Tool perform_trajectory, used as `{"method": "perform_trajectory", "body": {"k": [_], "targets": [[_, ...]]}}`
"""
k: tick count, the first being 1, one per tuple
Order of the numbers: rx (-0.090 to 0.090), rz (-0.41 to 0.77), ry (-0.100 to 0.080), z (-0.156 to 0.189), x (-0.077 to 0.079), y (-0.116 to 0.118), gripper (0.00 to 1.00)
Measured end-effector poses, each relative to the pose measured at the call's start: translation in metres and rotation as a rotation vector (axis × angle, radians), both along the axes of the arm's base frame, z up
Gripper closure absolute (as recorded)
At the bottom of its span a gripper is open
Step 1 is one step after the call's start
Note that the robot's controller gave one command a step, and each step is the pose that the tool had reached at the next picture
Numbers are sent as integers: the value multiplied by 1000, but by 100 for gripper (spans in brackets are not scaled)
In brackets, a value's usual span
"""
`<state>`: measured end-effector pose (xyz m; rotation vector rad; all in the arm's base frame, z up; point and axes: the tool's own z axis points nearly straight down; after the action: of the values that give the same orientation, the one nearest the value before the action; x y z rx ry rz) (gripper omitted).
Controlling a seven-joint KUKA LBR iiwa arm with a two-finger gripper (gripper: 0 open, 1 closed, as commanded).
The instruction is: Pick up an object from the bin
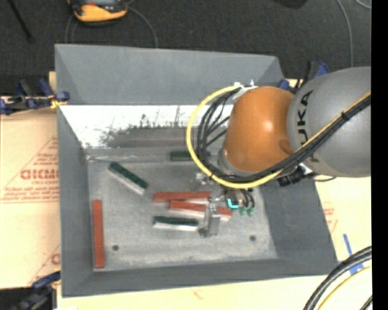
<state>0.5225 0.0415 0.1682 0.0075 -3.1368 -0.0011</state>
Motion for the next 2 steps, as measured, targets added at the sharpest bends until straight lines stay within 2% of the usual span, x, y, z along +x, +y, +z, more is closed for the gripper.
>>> {"method": "perform_trajectory", "body": {"k": [1, 2], "targets": [[0, -1, -8, 4, 2, 0, 0], [1, -53, -16, -38, 11, 0, 0]]}}
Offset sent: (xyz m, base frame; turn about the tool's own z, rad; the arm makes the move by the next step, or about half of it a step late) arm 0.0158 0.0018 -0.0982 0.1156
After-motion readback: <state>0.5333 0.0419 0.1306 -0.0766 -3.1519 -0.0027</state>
